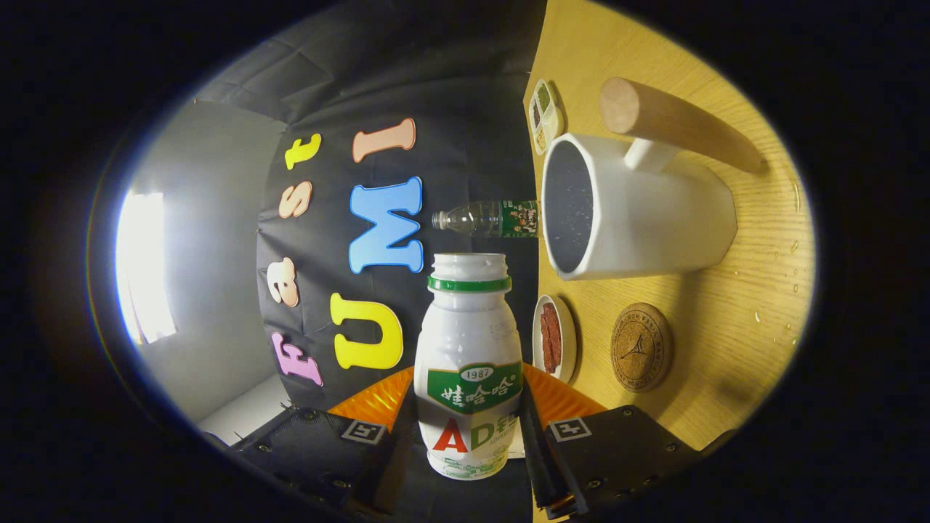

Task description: Take the bottle from table, then pour the juice into the cup, finally place the bottle on the coaster

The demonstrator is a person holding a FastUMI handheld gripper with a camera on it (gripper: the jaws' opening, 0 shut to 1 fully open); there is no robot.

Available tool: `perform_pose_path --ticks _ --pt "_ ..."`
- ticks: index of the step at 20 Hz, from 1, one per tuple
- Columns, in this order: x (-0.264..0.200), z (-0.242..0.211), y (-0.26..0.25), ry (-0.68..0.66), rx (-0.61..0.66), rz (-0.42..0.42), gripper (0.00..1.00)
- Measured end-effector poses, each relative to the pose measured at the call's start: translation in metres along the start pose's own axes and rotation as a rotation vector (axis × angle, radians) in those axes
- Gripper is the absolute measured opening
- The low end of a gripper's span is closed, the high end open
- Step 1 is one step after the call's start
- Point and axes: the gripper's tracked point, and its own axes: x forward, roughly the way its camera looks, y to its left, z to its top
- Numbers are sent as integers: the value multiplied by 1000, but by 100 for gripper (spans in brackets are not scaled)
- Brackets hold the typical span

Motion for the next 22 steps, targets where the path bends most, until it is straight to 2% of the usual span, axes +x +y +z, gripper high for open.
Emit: perform_pose_path --ticks 9,22 --pt "-1 0 -2 -11 47 7 67" --pt "3 7 5 -34 52 25 67"
